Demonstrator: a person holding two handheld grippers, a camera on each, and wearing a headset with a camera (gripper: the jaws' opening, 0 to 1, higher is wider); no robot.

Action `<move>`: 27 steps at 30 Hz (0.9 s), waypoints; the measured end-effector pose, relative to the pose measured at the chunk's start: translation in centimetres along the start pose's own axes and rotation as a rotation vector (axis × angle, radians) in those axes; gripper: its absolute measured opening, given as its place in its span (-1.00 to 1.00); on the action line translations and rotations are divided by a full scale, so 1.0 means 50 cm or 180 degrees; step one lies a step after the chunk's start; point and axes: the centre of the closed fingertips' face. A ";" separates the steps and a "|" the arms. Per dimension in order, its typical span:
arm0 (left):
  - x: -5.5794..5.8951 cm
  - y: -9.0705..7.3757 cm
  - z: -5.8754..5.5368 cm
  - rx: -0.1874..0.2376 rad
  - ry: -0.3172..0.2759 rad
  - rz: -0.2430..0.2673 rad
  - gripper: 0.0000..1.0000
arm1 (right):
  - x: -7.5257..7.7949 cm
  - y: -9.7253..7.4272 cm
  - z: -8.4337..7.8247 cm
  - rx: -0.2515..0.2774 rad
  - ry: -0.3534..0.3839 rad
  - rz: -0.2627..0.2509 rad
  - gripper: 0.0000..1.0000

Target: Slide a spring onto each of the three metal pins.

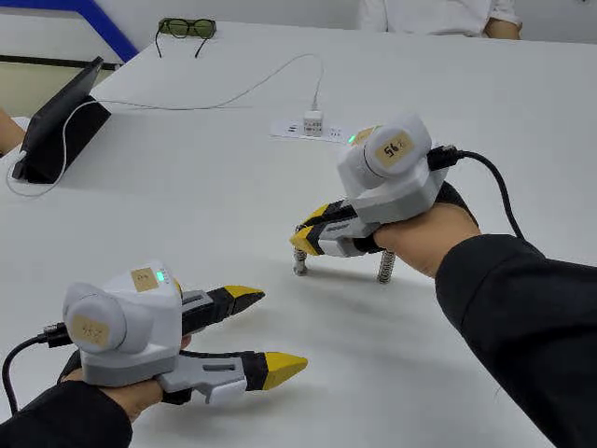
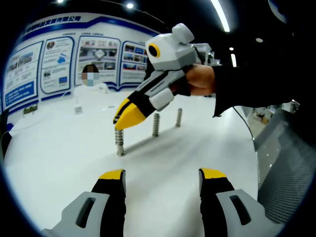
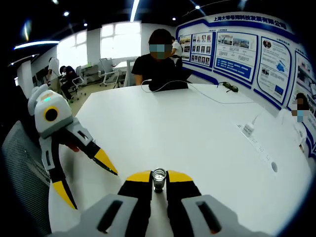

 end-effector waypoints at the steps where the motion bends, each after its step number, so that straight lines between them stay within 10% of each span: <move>1: 0.000 -0.001 0.000 0.0000 0.0002 0.0001 0.22 | -0.001 0.002 -0.002 -0.0015 -0.0008 -0.0003 -0.76; 27: -0.003 -0.002 -0.004 -0.0009 -0.0026 0.0011 0.21 | -0.014 0.017 -0.038 -0.0204 0.0004 0.0038 -0.76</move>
Point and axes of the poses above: the centre of the closed fingertips' face, and the gripper's own axes: y roughly forward along the fingers, x roughly to its right, z roughly out of its top, and after that the axes turned 9 degrees about -y, right-handed
